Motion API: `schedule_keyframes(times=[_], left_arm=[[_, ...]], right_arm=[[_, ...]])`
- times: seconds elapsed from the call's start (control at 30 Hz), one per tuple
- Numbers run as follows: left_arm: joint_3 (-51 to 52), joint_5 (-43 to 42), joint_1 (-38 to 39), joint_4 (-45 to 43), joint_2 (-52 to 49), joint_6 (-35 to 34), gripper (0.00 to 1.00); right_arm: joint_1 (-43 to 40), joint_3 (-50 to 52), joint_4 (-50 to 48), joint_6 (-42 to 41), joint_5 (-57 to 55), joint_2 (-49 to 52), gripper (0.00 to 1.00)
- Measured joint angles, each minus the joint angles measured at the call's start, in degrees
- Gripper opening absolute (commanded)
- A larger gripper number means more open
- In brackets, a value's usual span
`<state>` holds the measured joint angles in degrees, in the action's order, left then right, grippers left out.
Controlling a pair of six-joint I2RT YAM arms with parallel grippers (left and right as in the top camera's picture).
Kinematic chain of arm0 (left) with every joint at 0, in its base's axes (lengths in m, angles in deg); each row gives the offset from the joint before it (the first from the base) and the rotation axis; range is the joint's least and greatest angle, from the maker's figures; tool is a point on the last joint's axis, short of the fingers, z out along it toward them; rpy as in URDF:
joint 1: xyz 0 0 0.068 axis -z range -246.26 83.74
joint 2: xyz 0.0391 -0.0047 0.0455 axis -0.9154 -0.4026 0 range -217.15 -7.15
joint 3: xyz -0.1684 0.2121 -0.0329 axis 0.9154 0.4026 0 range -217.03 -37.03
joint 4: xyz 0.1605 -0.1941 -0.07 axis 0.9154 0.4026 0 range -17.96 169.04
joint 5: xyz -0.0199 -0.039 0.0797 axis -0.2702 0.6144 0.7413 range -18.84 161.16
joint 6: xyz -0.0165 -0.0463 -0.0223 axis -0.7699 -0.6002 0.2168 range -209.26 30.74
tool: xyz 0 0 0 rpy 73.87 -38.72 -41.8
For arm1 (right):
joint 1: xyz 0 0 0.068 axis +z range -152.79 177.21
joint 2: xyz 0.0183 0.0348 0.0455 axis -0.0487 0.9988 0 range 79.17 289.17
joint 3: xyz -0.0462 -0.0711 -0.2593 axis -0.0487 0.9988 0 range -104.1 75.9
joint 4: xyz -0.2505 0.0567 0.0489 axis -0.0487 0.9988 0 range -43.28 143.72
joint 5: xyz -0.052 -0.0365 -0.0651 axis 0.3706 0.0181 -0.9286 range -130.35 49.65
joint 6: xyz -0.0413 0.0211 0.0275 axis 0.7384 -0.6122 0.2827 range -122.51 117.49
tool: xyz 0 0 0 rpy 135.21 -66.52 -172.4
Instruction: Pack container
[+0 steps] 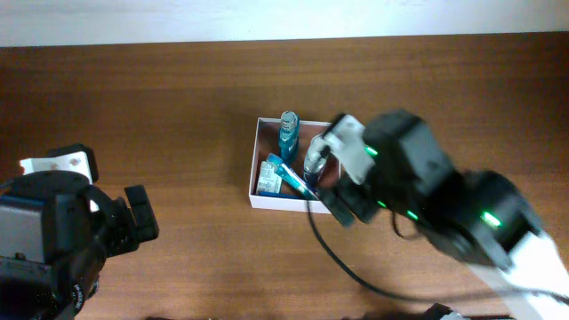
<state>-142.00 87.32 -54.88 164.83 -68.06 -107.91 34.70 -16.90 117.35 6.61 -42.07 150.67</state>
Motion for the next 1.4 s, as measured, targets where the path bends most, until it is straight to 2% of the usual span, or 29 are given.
schedule_keyframes(times=[0.2, 0.4, 0.63, 0.83, 0.97, 1.13, 1.23, 1.3, 1.4], left_arm=[[0.0, 0.0, 0.0, 0.0, 0.0, 0.0, 0.99], [0.0, 0.0, 0.0, 0.0, 0.0, 0.0, 0.99], [0.0, 0.0, 0.0, 0.0, 0.0, 0.0, 0.99], [0.0, 0.0, 0.0, 0.0, 0.0, 0.0, 0.99], [0.0, 0.0, 0.0, 0.0, 0.0, 0.0, 0.99], [0.0, 0.0, 0.0, -0.1, 0.0, 0.0, 0.99], [0.0, 0.0, 0.0, 0.0, 0.0, 0.0, 0.99], [0.0, 0.0, 0.0, 0.0, 0.0, 0.0, 0.99], [0.0, 0.0, 0.0, 0.0, 0.0, 0.0, 1.0]], right_arm=[[0.0, 0.0, 1.8, -1.7, 2.0, -11.5, 0.99], [0.0, 0.0, 3.0, -1.7, 1.7, -15.3, 0.99], [-0.3, 0.0, -0.7, -1.7, -6.3, -19.5, 0.99], [-10.5, 2.5, -4.5, -1.7, -8.4, -24.7, 0.99], [-19.3, 10.8, -6.8, -1.7, -8.1, -32.0, 0.99], [-27.2, 28.7, -13.4, -1.7, -5.0, -43.7, 0.99], [-29.4, 40.6, -17.9, -1.7, -2.6, -50.2, 0.99], [-30.1, 49.3, -24.5, -1.8, -0.9, -54.8, 0.99], [-30.9, 60.3, -27.8, -1.9, 1.1, -61.1, 0.99]])
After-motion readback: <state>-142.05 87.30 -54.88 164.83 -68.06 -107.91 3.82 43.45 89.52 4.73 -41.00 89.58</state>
